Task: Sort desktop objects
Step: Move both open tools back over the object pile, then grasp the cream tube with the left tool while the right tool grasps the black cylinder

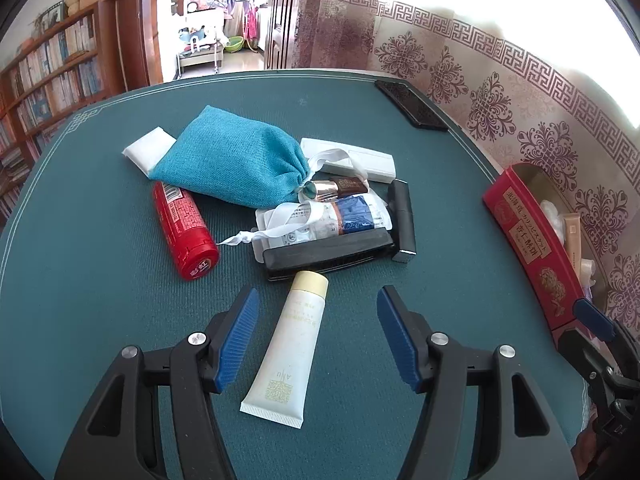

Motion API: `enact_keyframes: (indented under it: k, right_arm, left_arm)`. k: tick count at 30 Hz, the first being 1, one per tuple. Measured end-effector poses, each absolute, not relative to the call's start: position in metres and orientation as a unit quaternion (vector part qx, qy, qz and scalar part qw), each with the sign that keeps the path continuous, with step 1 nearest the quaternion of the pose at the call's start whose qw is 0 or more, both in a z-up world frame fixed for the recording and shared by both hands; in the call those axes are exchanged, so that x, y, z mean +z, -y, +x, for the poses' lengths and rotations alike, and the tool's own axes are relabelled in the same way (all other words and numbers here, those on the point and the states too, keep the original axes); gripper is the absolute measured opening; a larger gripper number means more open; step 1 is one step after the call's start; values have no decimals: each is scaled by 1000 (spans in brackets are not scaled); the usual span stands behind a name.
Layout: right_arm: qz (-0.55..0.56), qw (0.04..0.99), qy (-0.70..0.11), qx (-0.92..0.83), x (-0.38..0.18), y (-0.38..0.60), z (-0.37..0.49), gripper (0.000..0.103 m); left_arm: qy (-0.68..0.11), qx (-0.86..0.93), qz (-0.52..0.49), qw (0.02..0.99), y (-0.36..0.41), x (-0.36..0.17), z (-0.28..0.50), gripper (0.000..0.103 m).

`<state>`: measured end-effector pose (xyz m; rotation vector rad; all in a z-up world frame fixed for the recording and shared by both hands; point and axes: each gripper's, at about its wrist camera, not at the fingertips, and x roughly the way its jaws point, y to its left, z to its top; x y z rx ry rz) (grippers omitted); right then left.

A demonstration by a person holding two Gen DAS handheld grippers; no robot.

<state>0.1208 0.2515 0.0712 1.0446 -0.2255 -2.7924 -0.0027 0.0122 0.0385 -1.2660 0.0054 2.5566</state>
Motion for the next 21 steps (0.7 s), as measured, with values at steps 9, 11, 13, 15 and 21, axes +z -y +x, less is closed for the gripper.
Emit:
enact_keyframes:
  k: [9, 11, 13, 15, 21]
  right_arm:
    - [367, 88, 60, -924, 62, -232, 116, 79]
    - [373, 90, 62, -922, 59, -231, 114, 79]
    - [378, 92, 63, -919, 56, -229, 112, 79]
    - [380, 94, 62, -918, 54, -227, 111, 79]
    - [390, 105, 70, -912, 50, -225, 105, 79]
  left_arm:
    - [-13, 884, -450, 130, -9, 15, -10, 65]
    - [-15, 883, -453, 124, -8, 11, -13, 65]
    - [-14, 879, -460, 123, -7, 5, -16, 53]
    - [-18, 881, -458, 120, -6, 4, -15, 44]
    - [8, 881, -457, 124, 3, 7, -15, 29]
